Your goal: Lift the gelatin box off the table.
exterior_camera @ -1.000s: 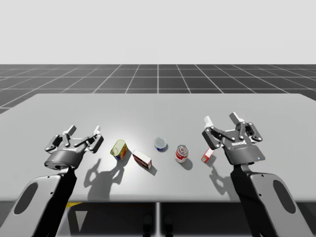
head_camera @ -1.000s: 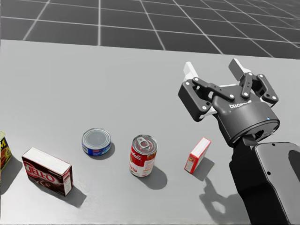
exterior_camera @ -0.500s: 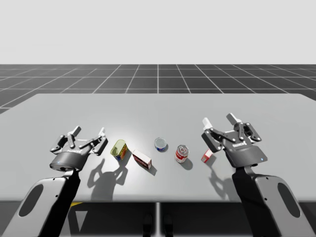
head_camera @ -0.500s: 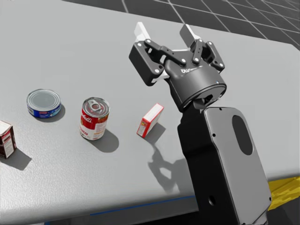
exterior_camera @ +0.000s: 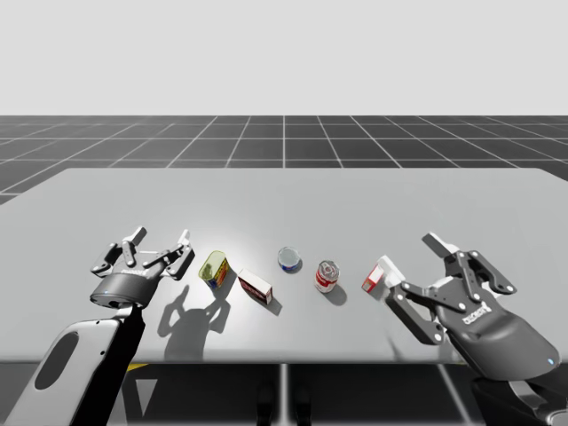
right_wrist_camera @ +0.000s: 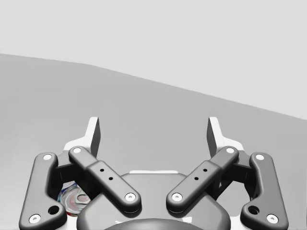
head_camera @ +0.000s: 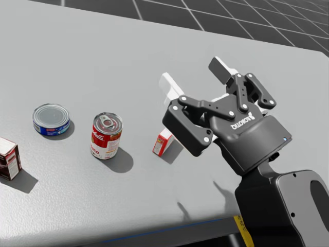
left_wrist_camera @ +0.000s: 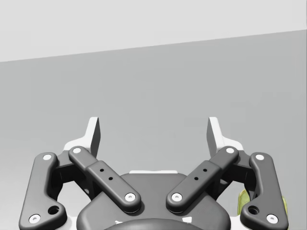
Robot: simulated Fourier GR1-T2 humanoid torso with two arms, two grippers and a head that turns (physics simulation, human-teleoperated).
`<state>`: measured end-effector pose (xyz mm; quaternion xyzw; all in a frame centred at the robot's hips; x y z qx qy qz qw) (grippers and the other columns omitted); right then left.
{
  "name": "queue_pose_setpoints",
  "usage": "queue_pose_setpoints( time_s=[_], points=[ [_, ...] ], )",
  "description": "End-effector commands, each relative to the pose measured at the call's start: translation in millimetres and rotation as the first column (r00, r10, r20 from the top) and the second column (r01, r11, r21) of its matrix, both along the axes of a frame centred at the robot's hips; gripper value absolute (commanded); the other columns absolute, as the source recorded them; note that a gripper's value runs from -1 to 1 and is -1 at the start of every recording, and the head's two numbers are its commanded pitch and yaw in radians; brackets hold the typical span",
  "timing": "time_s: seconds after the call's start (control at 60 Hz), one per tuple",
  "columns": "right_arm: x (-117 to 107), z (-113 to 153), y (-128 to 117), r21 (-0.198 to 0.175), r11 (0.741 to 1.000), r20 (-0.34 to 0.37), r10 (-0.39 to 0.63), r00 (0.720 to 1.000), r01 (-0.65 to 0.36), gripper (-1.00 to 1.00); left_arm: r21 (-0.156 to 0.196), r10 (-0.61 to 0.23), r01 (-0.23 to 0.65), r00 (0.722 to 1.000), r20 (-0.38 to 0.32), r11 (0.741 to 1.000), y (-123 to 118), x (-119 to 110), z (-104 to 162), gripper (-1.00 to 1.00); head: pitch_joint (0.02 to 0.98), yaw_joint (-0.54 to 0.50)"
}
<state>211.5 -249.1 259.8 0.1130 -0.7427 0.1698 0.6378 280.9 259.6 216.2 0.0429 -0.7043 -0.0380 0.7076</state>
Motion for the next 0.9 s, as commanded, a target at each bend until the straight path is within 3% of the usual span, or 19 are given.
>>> queue_pose_setpoints(
  time_s=[0.017, 0.333, 0.467, 0.9],
  points=[
    [-26, -26, -10, -0.059, 0.997, -0.019, 0.048, 0.999, -0.049, -1.0, 0.003, -0.003, 0.003, 1.0, 0.001, 1.0, 0, 0, 0, -1.0, 0.841, -0.4],
    [-34, -76, -32, -0.1, 0.981, -0.103, 0.158, 0.982, -0.168, -1.0, 0.006, -0.005, 0.005, 1.0, 0.002, 1.0, -2, 0, -1, -1.0, 0.84, -0.4],
    [-25, -98, -37, -0.09, 0.975, -0.136, 0.191, 0.972, -0.204, -1.0, 0.006, -0.005, 0.005, 1.0, 0.002, 1.0, -2, 0, -1, -1.0, 0.84, -0.4],
    [16, -138, -49, -0.1, 0.987, -0.163, 0.112, 0.98, -0.129, -1.0, 0.007, -0.003, 0.003, 1.0, 0.005, 1.0, -3, -1, -1, -1.0, 0.84, -0.4]
  ],
)
